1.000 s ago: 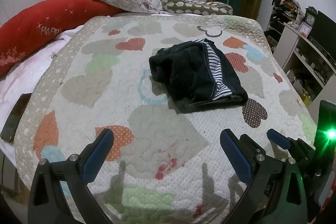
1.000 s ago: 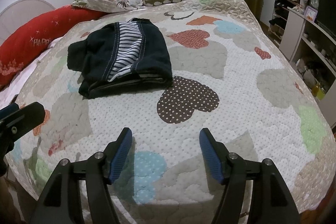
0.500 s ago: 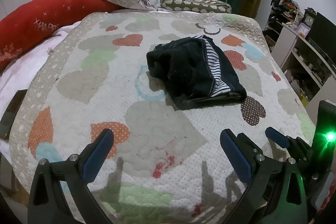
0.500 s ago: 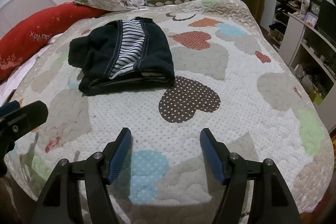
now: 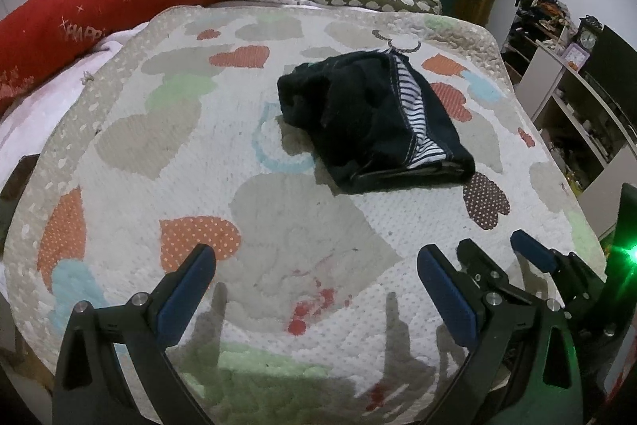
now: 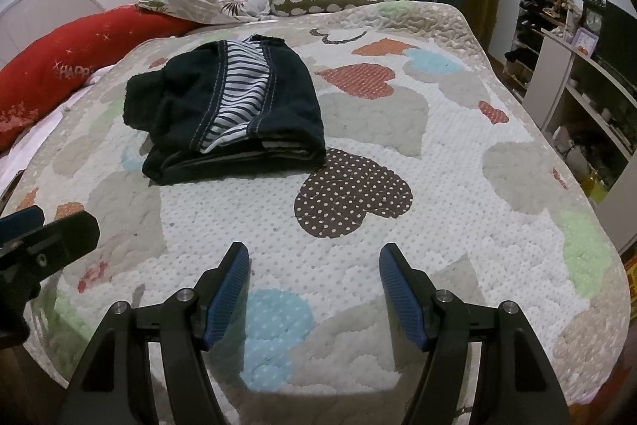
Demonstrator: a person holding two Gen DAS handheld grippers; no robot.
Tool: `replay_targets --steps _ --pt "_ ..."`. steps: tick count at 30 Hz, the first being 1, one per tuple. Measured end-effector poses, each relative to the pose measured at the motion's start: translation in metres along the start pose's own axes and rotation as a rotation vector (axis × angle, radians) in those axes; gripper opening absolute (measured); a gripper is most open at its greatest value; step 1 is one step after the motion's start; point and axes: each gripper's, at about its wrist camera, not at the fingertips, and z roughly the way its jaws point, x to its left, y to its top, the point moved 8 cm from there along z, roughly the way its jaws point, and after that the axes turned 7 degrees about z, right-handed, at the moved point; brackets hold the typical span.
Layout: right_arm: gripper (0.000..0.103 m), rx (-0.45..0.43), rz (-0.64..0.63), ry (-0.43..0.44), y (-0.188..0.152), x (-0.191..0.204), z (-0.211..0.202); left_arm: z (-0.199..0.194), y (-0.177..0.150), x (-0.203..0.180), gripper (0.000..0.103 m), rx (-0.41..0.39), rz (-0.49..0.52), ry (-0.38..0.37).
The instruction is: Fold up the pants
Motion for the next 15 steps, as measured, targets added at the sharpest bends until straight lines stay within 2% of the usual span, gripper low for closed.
replay_targets --steps 7,15 --pt "0.073 -0.008 -0.040 -0.002 0.005 0.008 0.006 0.014 -0.003 0.005 0.101 0.036 -0.017 -0.003" --pt "0.073 0.013 -0.047 0.021 0.019 0.019 0.019 0.027 0.011 0.010 0.101 0.049 -0.030 -0.017"
